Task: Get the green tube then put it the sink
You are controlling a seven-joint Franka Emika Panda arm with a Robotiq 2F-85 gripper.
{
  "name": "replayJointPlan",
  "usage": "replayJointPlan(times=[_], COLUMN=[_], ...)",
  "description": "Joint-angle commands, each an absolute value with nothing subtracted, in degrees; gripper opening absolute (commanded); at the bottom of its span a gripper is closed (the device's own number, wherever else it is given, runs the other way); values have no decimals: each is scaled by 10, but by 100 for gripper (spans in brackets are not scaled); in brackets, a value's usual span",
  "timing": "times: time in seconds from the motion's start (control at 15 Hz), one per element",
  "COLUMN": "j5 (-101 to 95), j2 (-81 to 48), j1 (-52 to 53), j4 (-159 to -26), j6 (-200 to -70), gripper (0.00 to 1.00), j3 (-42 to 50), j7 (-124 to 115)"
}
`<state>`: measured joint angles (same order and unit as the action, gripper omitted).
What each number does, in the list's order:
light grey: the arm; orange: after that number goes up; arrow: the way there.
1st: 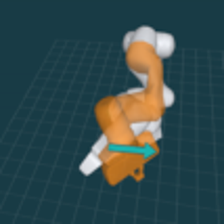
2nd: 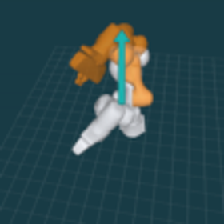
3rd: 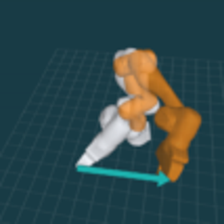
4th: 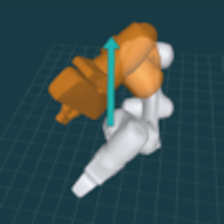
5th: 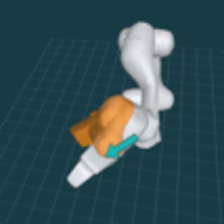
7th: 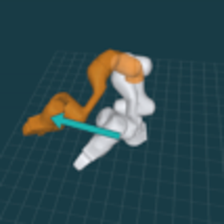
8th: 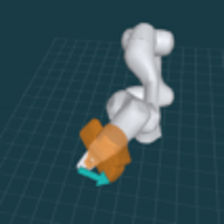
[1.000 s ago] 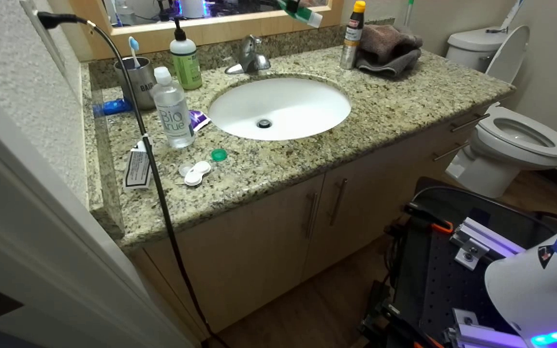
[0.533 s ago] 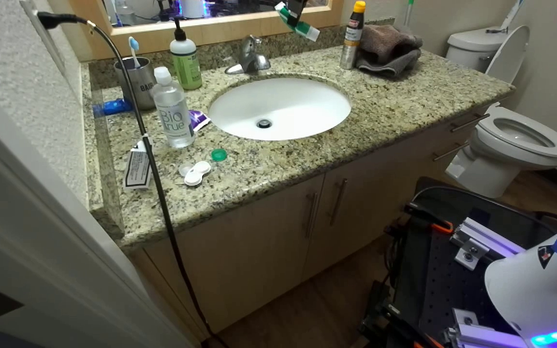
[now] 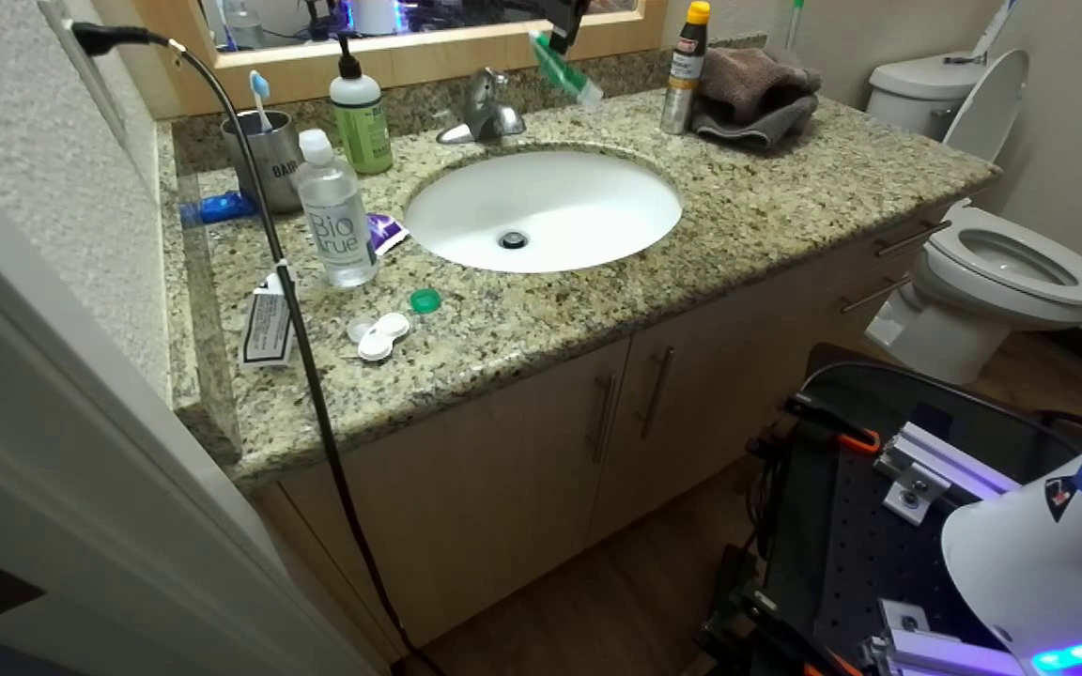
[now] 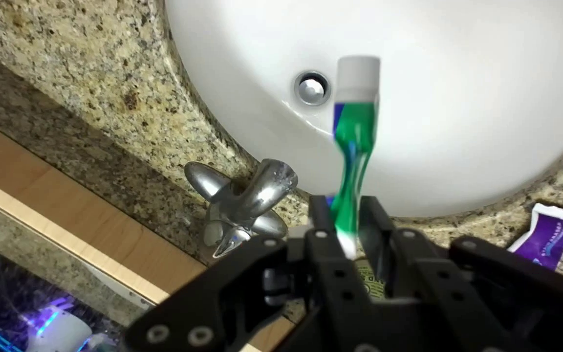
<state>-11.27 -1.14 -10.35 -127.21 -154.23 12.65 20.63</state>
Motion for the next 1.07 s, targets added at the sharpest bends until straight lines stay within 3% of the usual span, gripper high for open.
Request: replayJointPlan(times=[0.0,0.47,1.0], j5=[-154,-238,-201], j2=[-31,-18,17], j1=[-112,-129,-155], j4=[-1258,-1267,-1265], j6=[-1522,-1458,-1452], gripper=[54,99,100], j3=[128,154,171], j7=[166,114,102])
